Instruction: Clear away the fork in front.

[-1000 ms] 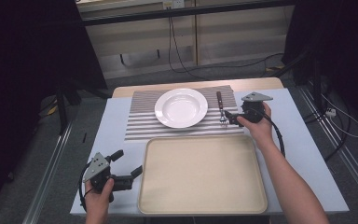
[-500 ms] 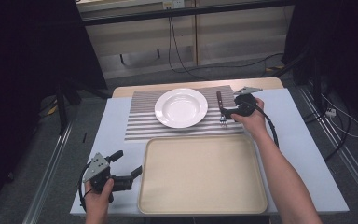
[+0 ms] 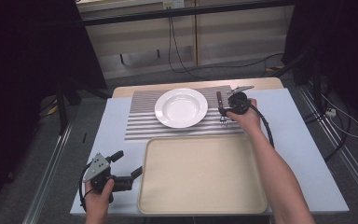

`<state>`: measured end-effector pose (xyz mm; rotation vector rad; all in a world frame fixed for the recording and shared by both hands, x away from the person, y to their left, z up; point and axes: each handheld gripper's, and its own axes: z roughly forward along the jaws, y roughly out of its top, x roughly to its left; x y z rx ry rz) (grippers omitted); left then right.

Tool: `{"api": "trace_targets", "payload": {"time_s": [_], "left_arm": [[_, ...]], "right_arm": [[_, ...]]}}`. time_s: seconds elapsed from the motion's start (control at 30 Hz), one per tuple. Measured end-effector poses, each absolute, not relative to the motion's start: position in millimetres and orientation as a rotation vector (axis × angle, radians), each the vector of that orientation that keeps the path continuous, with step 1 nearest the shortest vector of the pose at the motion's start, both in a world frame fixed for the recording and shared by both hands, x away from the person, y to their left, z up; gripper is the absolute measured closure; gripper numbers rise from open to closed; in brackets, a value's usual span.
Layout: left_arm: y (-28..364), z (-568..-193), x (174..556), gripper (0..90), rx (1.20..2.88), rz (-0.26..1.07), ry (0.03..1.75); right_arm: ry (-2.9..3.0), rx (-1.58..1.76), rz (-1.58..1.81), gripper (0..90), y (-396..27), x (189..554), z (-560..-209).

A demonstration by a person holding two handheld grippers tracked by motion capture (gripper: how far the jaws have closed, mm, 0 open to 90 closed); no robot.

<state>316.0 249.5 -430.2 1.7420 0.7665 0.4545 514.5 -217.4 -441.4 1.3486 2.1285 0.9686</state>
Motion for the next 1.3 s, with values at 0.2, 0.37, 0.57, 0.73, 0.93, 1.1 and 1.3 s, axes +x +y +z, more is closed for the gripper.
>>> {"api": "trace_targets", "payload": {"time_s": [0.2, 0.37, 0.57, 0.73, 0.93, 1.1, 1.3], "left_arm": [[249.2, -430.2, 315.7, 3.4, 1.742, 0.452, 0.766], [249.7, -430.8, 316.3, 3.4, 1.752, 0.452, 0.760], [250.3, -431.4, 316.8, 3.4, 1.759, 0.446, 0.762], [250.7, -431.4, 316.4, 3.4, 1.761, 0.447, 0.761], [252.0, -431.3, 316.6, 3.4, 1.755, 0.447, 0.768], [252.0, -431.5, 316.8, 3.4, 1.761, 0.451, 0.767], [251.9, -430.7, 316.1, 3.4, 1.764, 0.453, 0.761]], "right_arm": [[2.152, 1.391, 0.919, 55.1, -211.8, 519.9, -444.6], [2.158, 1.447, 0.914, 60.8, -208.1, 522.8, -449.3], [2.179, 1.496, 0.897, 69.3, -211.0, 524.8, -455.4], [2.201, 1.517, 0.903, 80.4, -213.7, 524.5, -454.2], [2.210, 1.560, 0.918, 84.7, -228.1, 518.2, -453.6], [2.218, 1.525, 0.895, 84.8, -237.2, 506.4, -453.0], [2.250, 1.511, 0.881, 84.7, -254.2, 486.6, -450.9]]}}
